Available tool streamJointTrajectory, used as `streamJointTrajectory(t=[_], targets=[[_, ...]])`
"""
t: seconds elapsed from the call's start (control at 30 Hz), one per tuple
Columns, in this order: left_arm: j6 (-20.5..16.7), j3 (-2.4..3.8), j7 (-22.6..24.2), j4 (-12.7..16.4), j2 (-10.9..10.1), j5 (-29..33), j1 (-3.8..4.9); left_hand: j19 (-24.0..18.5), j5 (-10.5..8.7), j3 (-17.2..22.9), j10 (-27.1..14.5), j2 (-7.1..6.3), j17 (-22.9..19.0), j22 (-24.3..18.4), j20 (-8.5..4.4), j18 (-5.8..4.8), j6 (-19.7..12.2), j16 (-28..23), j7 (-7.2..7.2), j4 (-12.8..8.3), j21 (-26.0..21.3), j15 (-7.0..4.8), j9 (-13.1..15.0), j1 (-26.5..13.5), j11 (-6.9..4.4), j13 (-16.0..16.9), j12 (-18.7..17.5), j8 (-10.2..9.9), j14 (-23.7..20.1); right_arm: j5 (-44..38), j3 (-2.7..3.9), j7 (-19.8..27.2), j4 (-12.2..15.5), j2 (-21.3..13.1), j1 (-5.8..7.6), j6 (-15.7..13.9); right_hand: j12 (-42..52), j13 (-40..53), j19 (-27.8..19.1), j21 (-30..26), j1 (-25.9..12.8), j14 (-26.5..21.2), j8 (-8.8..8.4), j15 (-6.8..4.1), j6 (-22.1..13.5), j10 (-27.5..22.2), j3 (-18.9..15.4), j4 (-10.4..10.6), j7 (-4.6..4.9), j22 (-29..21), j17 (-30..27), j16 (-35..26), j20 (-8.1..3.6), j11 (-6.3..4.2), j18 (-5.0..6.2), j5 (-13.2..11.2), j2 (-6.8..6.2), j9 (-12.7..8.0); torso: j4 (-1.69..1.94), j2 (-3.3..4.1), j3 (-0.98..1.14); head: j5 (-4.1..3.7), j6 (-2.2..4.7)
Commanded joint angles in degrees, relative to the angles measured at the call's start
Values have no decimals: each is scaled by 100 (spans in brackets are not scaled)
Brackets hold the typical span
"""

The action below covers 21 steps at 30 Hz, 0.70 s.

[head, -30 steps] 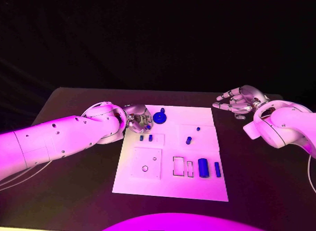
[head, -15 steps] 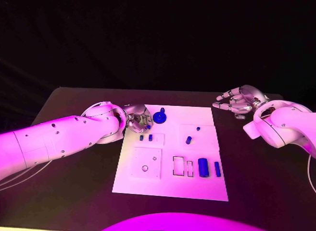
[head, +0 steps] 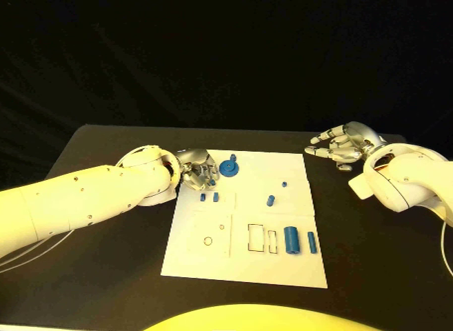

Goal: Assemble the parts on the task board

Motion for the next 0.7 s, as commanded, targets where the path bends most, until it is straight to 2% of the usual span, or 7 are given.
streamJointTrajectory(t=[0.03, 0.5, 0.7], targets=[[47, 3, 14, 12, -1, 59, 1, -15, -23, -71, 0, -7, 14, -12, -25, -62, -137, 39, -28, 3, -35, -52, -47, -59, -26, 22, -46, -103, -11, -30, 0, 65, 1, -3, -5, 27, -30, -5, -34, -28, -27, 358, 35, -33, 23, -6, 45, -1, -6, -9, 465, -18, -17, -25, 70, 16, 44, -5, -2, 1, -1, 1, 3], [27, 4, 80, 34, -40, 104, -1, -22, -15, -274, -11, -6, 15, -16, -40, -63, -329, 46, -105, 64, -50, -61, -135, -114, -36, 66, -88, -264, -23, -30, 0, 67, -6, -7, -6, 22, -30, -5, -34, -28, -27, 358, 35, -33, 23, -6, 45, -1, -6, -9, 465, -18, -17, -25, 70, 16, 44, -5, -6, 1, -1, -1, -2], [93, 6, 106, 87, -128, 125, -1, -42, -1, -537, -39, -9, -11, -45, -36, -57, -345, 39, -159, 138, -79, -50, -165, -152, -24, 90, -131, -307, -48, -31, 0, 73, -43, -9, -6, 18, -50, -34, -48, -62, -25, 354, 35, -34, 22, -25, 47, -3, -7, -33, 446, -27, -18, -26, 77, 15, 38, -7, -5, -1, -3, -12, -3]])
